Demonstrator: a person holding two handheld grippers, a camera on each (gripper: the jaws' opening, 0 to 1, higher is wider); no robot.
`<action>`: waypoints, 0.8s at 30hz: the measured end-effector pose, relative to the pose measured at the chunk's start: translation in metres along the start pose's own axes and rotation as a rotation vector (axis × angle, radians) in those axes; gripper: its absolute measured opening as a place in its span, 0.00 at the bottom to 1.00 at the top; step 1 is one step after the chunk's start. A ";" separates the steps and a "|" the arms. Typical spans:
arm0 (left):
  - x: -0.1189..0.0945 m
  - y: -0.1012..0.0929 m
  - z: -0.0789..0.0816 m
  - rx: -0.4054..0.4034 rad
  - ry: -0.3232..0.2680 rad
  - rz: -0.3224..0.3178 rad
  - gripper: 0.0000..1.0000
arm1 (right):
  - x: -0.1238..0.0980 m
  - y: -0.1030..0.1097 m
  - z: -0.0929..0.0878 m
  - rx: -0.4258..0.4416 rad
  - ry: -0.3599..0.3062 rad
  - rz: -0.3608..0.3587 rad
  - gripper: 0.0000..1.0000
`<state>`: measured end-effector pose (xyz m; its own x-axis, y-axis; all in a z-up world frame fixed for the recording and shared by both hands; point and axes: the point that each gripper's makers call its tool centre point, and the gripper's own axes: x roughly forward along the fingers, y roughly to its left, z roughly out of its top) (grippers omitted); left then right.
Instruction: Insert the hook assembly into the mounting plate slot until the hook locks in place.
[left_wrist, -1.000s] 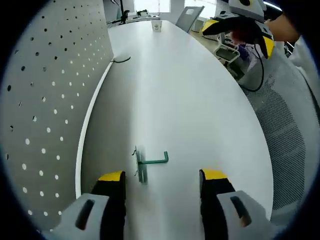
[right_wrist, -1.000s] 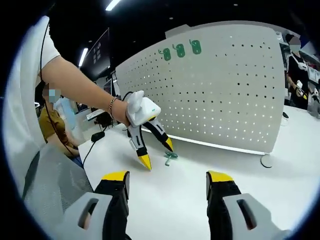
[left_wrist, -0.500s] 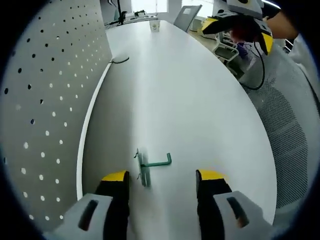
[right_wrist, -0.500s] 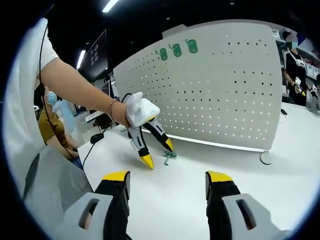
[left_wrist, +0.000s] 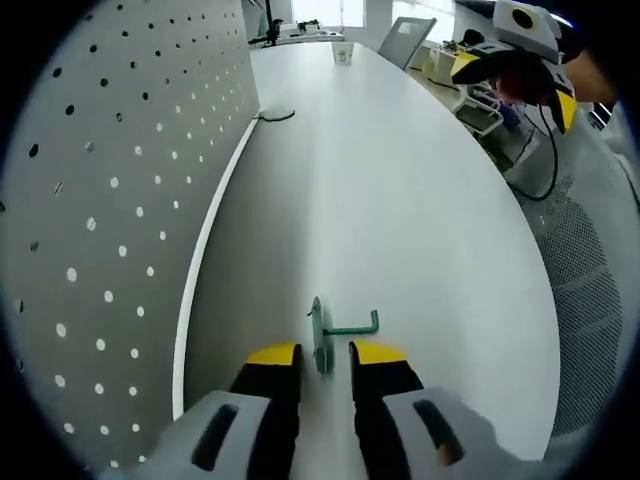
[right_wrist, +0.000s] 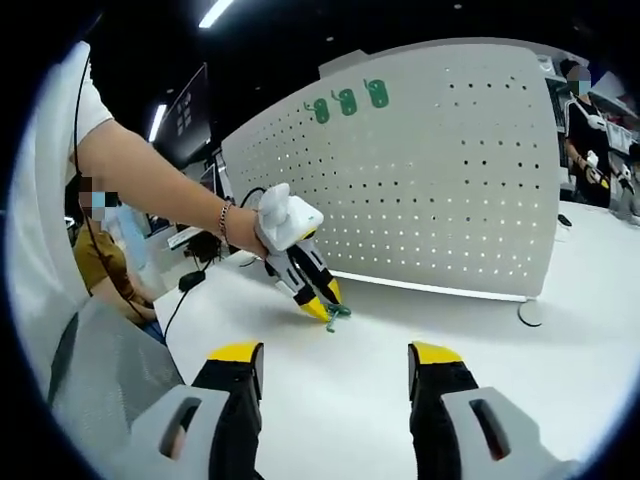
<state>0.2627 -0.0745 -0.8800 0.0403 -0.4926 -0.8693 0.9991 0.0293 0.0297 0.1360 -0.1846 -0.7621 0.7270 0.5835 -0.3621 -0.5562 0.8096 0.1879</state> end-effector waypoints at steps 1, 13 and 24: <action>0.000 0.000 0.000 -0.001 0.002 0.003 0.13 | 0.000 0.000 0.000 0.000 0.000 -0.001 0.56; 0.001 0.003 -0.001 -0.007 0.001 0.028 0.04 | -0.001 -0.001 0.001 0.012 -0.008 -0.004 0.55; 0.000 0.003 -0.001 0.008 -0.004 0.035 0.04 | -0.002 -0.003 0.003 0.021 -0.019 -0.011 0.55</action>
<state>0.2656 -0.0732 -0.8803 0.0754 -0.4949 -0.8657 0.9972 0.0395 0.0643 0.1378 -0.1879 -0.7593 0.7410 0.5751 -0.3467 -0.5391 0.8173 0.2034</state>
